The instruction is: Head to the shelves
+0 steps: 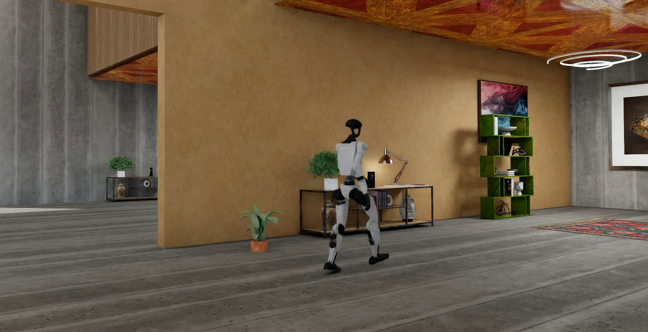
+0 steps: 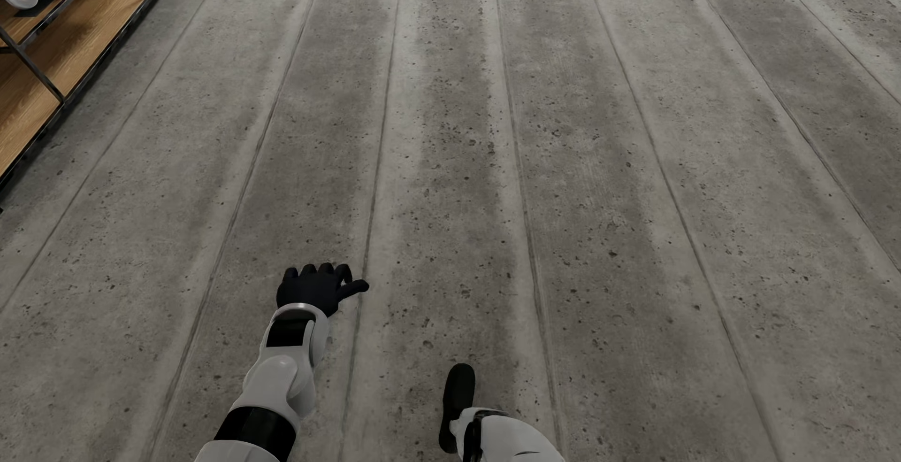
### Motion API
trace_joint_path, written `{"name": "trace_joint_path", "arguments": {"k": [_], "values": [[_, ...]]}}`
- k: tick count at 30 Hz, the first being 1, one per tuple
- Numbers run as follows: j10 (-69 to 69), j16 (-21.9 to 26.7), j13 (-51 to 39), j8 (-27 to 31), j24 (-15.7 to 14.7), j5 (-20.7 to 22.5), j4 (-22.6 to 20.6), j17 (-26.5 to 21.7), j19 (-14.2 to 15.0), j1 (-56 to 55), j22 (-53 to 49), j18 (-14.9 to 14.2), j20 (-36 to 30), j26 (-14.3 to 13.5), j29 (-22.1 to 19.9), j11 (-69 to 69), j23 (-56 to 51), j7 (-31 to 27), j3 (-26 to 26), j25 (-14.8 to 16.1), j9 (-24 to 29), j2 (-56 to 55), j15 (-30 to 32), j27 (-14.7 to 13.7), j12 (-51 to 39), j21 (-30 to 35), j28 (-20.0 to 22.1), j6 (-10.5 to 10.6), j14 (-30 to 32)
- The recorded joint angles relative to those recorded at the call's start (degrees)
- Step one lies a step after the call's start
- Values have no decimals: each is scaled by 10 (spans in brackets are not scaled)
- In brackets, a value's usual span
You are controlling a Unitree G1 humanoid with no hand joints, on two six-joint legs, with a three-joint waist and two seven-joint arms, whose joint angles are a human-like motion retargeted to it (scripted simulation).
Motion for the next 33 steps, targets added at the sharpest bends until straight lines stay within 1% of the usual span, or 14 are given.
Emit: {"name": "trace_joint_path", "arguments": {"k": [2, 3, 6, 8, 10, 13, 15, 19, 20, 23, 26, 28, 31, 33], "values": [[53, -28, 45, -10, -28, -8, 18, 45, -111, 24, 68, -3, 9, 45, -47, 70, -46, -18, -18, 41, -4, 7, 49, 1, 24, -58, 13, 14, 66], [111, -46, 62, -21, -50, -17, 33, 64, -122, 15, 109, -14, 25, 72, -49, 117, -59, -26, -25, 59, -6, 7, 42, 0, 42, -72, 13, 24, 111], [435, -72, 48, -45, -34, -18, 107, 76, -106, -116, 211, -130, 22, 140, -27, 209, -27, -28, -27, 39, -5, 36, -68, 25, 121, -59, -48, 54, 279], [590, -68, 7, -53, 22, -1, 146, 76, -89, -242, 216, -105, -10, 131, -62, 185, -6, -56, -12, 15, -5, 97, -102, 28, 190, -50, -59, 70, 240], [637, -87, -37, -42, -6, 21, 189, 76, -75, -357, 163, -92, 46, 128, -126, 140, -11, -75, 13, 24, -7, 167, -123, 7, 280, -50, -27, 80, 225], [512, -118, -126, -8, -95, 43, 238, 34, -57, -484, 99, -41, 133, 115, -81, 94, -8, -78, 52, 12, -9, 259, -164, -32, 391, 8, -34, 85, 202], [293, -117, -189, 4, -100, 55, 250, -3, -46, -515, 106, -43, 145, 103, -54, 58, -18, -61, 69, 3, -8, 321, -191, -60, 420, 52, -56, 87, 221], [-86, -94, -272, -7, 21, 58, 152, -44, -10, -511, 121, -131, 109, 74, -79, -15, -34, -153, 80, -4, -7, 450, -235, -56, 415, 80, -108, 82, 195], [-43, -98, -273, -17, 31, 51, 136, -47, 0, -516, 108, -104, 125, 67, -83, -7, -43, -150, 81, 9, -6, 474, -245, -56, 411, 71, -106, 79, 218], [122, -152, -258, 0, -51, 7, 131, -46, -18, -520, 48, -61, 234, 82, -82, 111, -52, -105, 95, 18, 1, 498, -141, -64, 406, 88, -50, 56, 287], [196, -172, -211, 7, -112, -99, 124, -41, -13, -470, 74, -38, 265, 116, -57, 429, -61, -55, 89, 1, 10, 375, 52, -56, 359, 111, -4, 20, 189], [171, -129, -158, 36, -30, -125, 110, -28, -38, -399, 147, -34, 179, 123, -54, 567, -83, -46, 71, 11, 12, 256, -9, -53, 286, 95, -54, 2, 149], [100, -56, -81, 45, 140, -134, 96, -13, -32, -285, 161, -36, 28, 27, -74, 580, -100, -49, 40, 44, 8, 102, -1, -54, 179, 60, -67, -5, 114], [65, -53, -36, 31, 112, -127, 86, -17, -30, -219, 124, -38, 37, 10, -71, 462, -99, -51, 22, 50, 3, 38, 0, -43, 121, 43, -32, -6, 84]]}}
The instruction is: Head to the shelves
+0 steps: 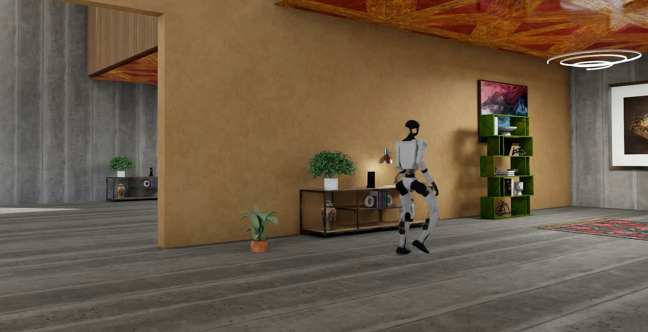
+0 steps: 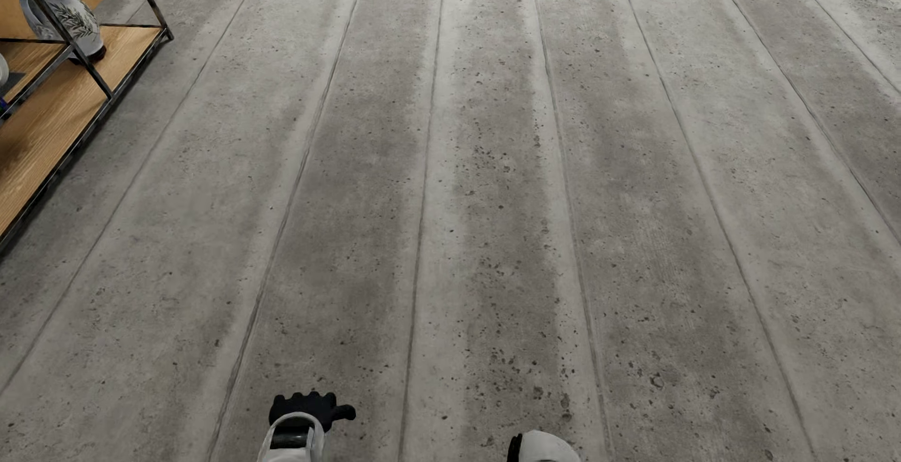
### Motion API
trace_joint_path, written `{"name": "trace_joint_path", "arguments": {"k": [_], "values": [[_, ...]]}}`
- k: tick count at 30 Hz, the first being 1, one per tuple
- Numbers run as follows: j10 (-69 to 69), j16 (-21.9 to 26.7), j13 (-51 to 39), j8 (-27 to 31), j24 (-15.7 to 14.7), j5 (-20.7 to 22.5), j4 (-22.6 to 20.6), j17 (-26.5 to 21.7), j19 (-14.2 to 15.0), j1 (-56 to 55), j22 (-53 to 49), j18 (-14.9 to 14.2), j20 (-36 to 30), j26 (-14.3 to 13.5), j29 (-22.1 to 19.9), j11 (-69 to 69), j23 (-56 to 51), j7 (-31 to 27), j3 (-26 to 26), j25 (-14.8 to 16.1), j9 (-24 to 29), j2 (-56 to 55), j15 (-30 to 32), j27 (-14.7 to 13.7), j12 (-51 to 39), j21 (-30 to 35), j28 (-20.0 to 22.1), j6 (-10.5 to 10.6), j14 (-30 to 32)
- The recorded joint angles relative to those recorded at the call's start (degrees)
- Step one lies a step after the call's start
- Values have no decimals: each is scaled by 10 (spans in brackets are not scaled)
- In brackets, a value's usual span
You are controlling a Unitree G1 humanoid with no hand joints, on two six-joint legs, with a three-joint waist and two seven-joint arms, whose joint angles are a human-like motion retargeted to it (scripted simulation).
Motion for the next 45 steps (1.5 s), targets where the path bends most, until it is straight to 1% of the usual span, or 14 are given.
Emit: {"name": "trace_joint_path", "arguments": {"k": [4, 7, 10, 13, 16, 20, 23, 25, 28, 32, 34, 37, 39, 45], "values": [[-58, -2, 53, 6, -183, 63, -23, 13, 45, 110, -82, -9, 54, 8, 0, -505, 53, 1, -13, 4, -8, -15, 23, 38, -80, -52, 46, 1, -60], [-47, 22, 80, -45, -220, 80, -21, 30, 21, 179, -139, -23, 38, 21, 8, -517, 92, 16, -15, -16, -11, -41, 1, 41, -63, -70, 72, 9, -74], [71, 39, 109, -74, -192, 69, 18, 65, -76, 203, -138, -20, 6, 36, 22, -370, 83, 21, -32, -12, -16, -29, 57, 42, 8, -107, 80, 36, 44], [409, 17, 81, -88, -167, 99, 111, 91, -66, 68, -61, -57, 19, 93, 14, -286, 106, 29, -28, -28, -12, 13, -52, 58, 76, -109, 47, 74, 208], [569, -24, -17, -67, -167, 146, 145, 84, -48, -99, 28, -31, 43, 138, 17, -321, 134, 0, -2, -64, -12, 107, -102, 51, 135, -73, -13, 98, 145], [429, -62, -169, -5, -143, 187, 184, 70, -24, -256, 1, -7, 56, 81, -37, -380, 113, 6, 35, -60, -14, 227, -155, -62, 248, -28, -54, 103, 118], [44, -83, -252, 14, -131, 203, 188, 49, -7, -263, -7, -18, 79, 53, -85, -431, 63, 78, 52, -50, -18, 314, -192, -115, 274, 9, -81, 107, 163], [-158, -77, -279, 7, -91, 204, 118, 32, 3, -271, -8, -88, 70, 42, -98, -472, 22, 15, 55, -42, -20, 378, -205, -107, 262, 30, -91, 104, 119], [-58, -81, -260, -24, -72, 190, 81, 9, 19, -296, -36, 4, 98, 39, -96, -448, -14, 36, 54, -20, -18, 449, -194, -83, 237, 44, -60, 92, 178], [99, -142, -211, -19, -206, 85, 66, -14, 29, -259, -98, 52, 199, 69, -17, -124, 83, 80, 70, -66, -9, 371, 24, -1, 223, 98, 46, 45, 126], [90, -131, -170, 3, -230, 37, 37, -5, 15, -199, -53, 46, 196, 91, 13, 56, 127, 82, 62, -55, -6, 260, 26, 36, 172, 73, 48, 24, 80], [28, -74, -76, 20, -103, -9, 3, 19, 0, -91, 33, 33, 77, 75, -10, 136, 109, 59, 36, 11, -7, 101, 2, 42, 79, -22, 20, 13, 44], [-10, -55, -13, 21, -53, -16, -9, 24, -1, -24, 21, 23, 30, 34, -38, 61, 79, 34, 12, 36, -9, 21, -7, 24, 36, -57, 28, 13, 19], [-54, -42, 84, 18, -154, 22, -18, 56, 65, 117, -75, -15, 13, 10, -72, -563, 74, -19, -9, 45, -8, -33, -19, 40, -42, -105, 60, 18, -71]]}}
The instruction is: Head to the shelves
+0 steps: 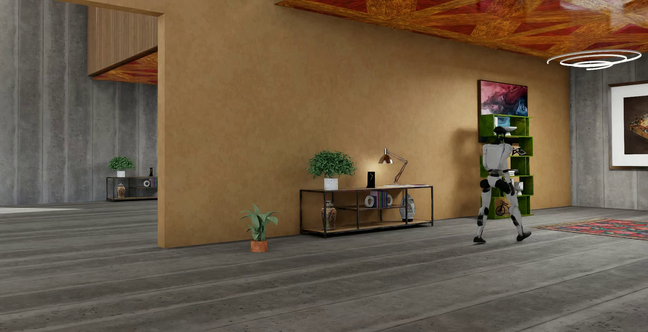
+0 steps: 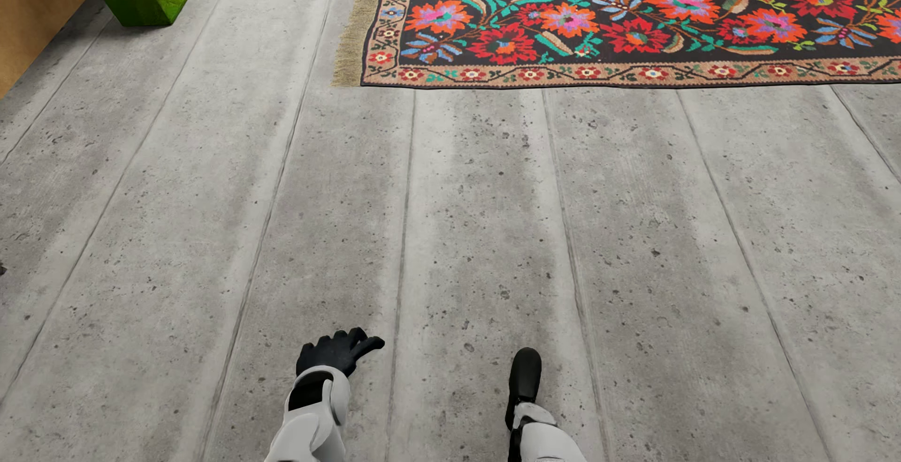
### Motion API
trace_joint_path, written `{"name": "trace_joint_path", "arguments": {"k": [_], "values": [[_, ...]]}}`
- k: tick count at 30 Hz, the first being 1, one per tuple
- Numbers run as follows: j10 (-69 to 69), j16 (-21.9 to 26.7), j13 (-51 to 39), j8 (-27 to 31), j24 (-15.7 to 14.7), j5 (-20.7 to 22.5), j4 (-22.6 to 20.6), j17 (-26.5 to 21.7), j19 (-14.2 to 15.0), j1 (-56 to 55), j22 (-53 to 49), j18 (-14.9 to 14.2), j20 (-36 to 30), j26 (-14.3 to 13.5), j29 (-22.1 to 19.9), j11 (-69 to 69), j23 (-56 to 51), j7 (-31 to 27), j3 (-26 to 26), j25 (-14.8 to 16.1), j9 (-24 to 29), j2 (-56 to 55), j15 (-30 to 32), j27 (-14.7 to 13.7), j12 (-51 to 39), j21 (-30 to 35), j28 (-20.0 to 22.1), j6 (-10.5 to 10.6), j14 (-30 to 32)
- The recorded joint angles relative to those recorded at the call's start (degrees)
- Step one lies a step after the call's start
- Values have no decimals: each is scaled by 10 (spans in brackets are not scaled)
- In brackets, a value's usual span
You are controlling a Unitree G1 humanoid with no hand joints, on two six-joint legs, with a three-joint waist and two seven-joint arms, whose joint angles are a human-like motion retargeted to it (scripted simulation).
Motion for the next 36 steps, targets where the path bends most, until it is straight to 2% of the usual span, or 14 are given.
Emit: {"name": "trace_joint_path", "arguments": {"k": [4, 8, 11, 16, 19, 21, 22, 23, 25, 27, 28, 30, 33, 36], "values": [[93, 34, -7, -78, 34, -14, 48, 19, -94, 72, 16, -25, -42, 25, 29, 168, 19, -8, -4, -26, 4, 9, 90, 24, 36, 8, -19, 18, 76], [479, 21, -80, -110, 3, 35, 173, 22, -105, -74, 80, -36, 13, 90, 8, 280, 38, 16, -2, -37, 10, 71, -40, 7, 115, 15, -55, 64, 268], [593, 8, -204, -92, 39, 89, 180, -12, -98, -220, 104, -7, 3, 96, 18, 241, 65, 12, 22, -71, 9, 156, -83, -9, 178, 48, -90, 88, 206], [314, -14, -377, -32, 37, 151, 173, -47, -86, -358, 61, 38, 58, 80, 1, 164, 0, 77, 63, -82, 0, 288, -144, -76, 245, 122, -88, 97, 194], [-43, 6, -418, -21, 50, 178, 115, -61, -75, -357, 48, -47, 68, 55, -15, 110, -73, 153, 66, -87, -5, 365, -170, -100, 238, 154, -107, 99, 209], [-93, 21, -405, -27, 53, 192, 79, -62, -70, -376, 36, -49, 77, 43, -33, 96, -108, 118, 63, -79, -8, 418, -185, -110, 225, 154, -121, 96, 172], [-67, 23, -390, -31, 51, 195, 84, -65, -72, -370, 32, -14, 85, 43, -31, 102, -113, 146, 61, -82, -9, 438, -183, -109, 218, 158, -120, 93, 194], [-29, 18, -373, -27, 48, 193, 93, -66, -82, -366, 28, 63, 96, 48, -26, 124, -105, 167, 63, -88, -9, 456, -170, -101, 213, 167, -108, 86, 219], [65, -4, -337, -18, 32, 167, 121, -63, -74, -354, 21, 126, 125, 73, -1, 243, -46, 193, 71, -101, -7, 446, -73, -72, 213, 188, -64, 64, 240], [123, -33, -299, -11, 7, 115, 117, -62, -16, -325, 43, 126, 137, 84, 62, 465, 40, 204, 75, -98, -4, 369, 41, -24, 193, 183, -23, 41, 175], [129, -41, -278, -12, 12, 79, 104, -64, -20, -301, 62, 122, 129, 89, 105, 564, 81, 205, 73, -95, -3, 318, 87, 5, 174, 173, 5, 30, 150], [105, -52, -217, -12, 43, 11, 65, -66, -57, -242, 100, 111, 97, 89, 166, 685, 108, 190, 59, -79, -2, 217, 26, 32, 127, 136, 72, 14, 119], [50, -67, -90, 6, 29, -44, 5, -71, -84, -152, 84, 98, 58, 44, 183, 676, 62, 132, 23, -85, -5, 85, 16, -6, 62, 102, 126, 2, 91], [27, -36, 8, 15, 46, -21, -24, -40, -98, -87, 32, 85, -19, 4, 152, 442, 20, 69, -4, -65, -10, 11, 19, -28, 13, 57, 133, -3, 50]]}}
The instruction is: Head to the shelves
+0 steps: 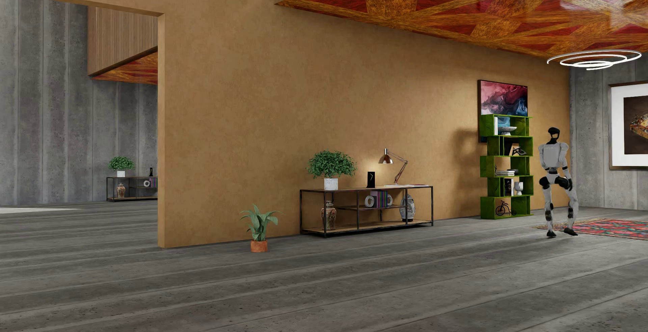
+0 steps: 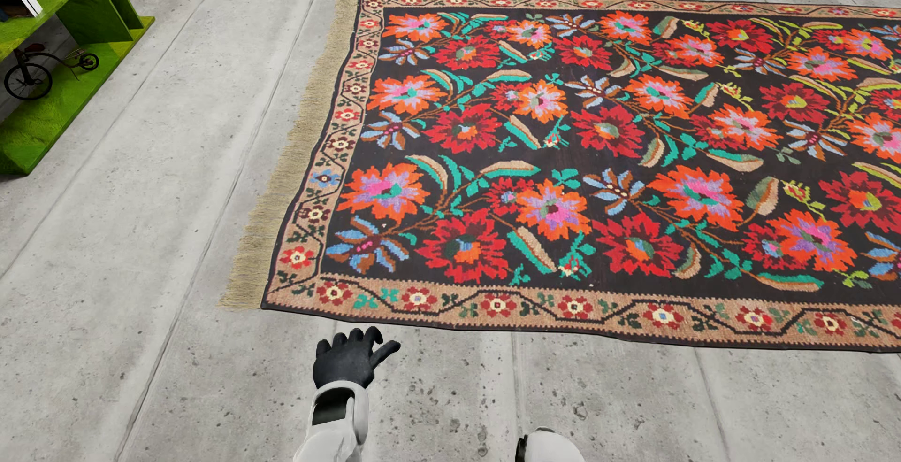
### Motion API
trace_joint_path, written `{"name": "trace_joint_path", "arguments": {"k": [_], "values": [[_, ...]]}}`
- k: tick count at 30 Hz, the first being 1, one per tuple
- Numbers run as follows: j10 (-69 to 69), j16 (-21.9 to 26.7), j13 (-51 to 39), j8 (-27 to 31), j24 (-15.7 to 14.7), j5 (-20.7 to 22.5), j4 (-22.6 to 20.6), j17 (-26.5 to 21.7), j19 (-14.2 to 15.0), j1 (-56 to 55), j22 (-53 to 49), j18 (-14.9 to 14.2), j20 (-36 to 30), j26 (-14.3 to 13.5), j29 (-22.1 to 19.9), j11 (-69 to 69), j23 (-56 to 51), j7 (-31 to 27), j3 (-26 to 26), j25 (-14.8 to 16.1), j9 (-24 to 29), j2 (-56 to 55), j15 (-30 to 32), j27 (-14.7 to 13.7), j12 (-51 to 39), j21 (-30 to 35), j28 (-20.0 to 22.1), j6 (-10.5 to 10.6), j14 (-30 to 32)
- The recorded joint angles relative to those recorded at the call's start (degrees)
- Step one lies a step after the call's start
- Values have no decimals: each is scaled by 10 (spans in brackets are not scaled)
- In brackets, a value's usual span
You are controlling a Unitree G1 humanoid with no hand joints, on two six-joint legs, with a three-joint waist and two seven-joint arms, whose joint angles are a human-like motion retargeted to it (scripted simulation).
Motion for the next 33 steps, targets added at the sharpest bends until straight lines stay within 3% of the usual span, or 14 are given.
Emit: {"name": "trace_joint_path", "arguments": {"k": [3, 4, 7, 8, 10, 12, 15, 18, 21, 24, 27, 28, 30, 33], "values": [[-39, 32, 30, 17, -39, 70, -15, 25, 76, 68, -46, -15, -11, -22, 23, -401, -4, -34, -5, -17, -2, 6, 24, 2, -28, -1, -100, -2, -34], [-42, 41, 29, 2, -60, 87, -17, 27, 131, 91, -55, -22, -6, -22, 38, -451, -5, -34, -2, -27, 0, 0, 4, -2, -27, 2, -137, -2, -46], [-6, 67, 15, -10, -67, 107, -9, 33, 48, 157, -19, -34, -15, -7, 48, -341, -24, -38, -5, -49, 5, -10, 38, -6, 0, -4, -157, 5, -36], [25, 70, 16, -16, -52, 98, -1, 42, 37, 173, 21, -41, -26, 10, 22, -297, -43, -45, -8, -42, 6, -1, 73, -7, 6, -22, -168, 12, -6], [176, 78, 3, -44, -1, 84, 38, 57, 9, 146, 95, -52, -42, 58, -38, -201, -59, -41, -13, -19, 10, 11, 25, -9, 29, -54, -212, 32, 97], [398, 87, -51, -72, 27, 91, 101, 54, 14, 56, 123, -139, -37, 71, -59, -169, -30, -34, -9, 9, 15, 50, -38, 0, 72, -74, -256, 55, 198], [570, 93, -182, -78, 14, 118, 169, -6, 25, -100, 70, -101, 9, 34, -2, -197, 52, -33, 14, -63, 21, 136, -86, 26, 176, -18, -252, 82, 160], [508, 53, -305, -61, -51, 149, 205, -41, 35, -217, 15, -84, 99, 48, 10, -244, 49, -28, 42, -141, 20, 222, -119, -12, 264, 54, -218, 92, 146], [229, 31, -370, -53, -62, 166, 231, -37, 47, -255, 4, -59, 125, 51, -50, -284, -35, 45, 66, -52, 16, 295, -157, -65, 297, 25, -214, 95, 143], [-113, 27, -382, -70, -22, 186, 165, -45, 60, -258, 13, -141, 114, 48, -74, -356, -121, 53, 71, 29, 10, 383, -183, -96, 290, 31, -238, 92, 164], [-42, 20, -348, -106, 7, 194, 160, -57, 78, -281, 12, -114, 114, 45, -91, -340, -156, 109, 65, 23, 7, 443, -223, -90, 276, 55, -234, 81, 155], [-3, 9, -335, -103, 5, 187, 166, -55, 81, -276, 4, -57, 126, 53, -89, -319, -144, 124, 70, 16, 7, 457, -210, -83, 273, 67, -219, 74, 147], [42, -22, -305, -89, -24, 158, 170, -53, 77, -249, -13, 32, 160, 64, -72, -231, -84, 147, 82, -19, 5, 459, -133, -51, 275, 98, -178, 55, 183], [96, -41, -241, -60, -43, 77, 137, -39, 71, -207, 23, 27, 175, 80, -17, 84, 21, 144, 83, -41, 7, 335, 53, 12, 230, 95, -126, 20, 107]]}}
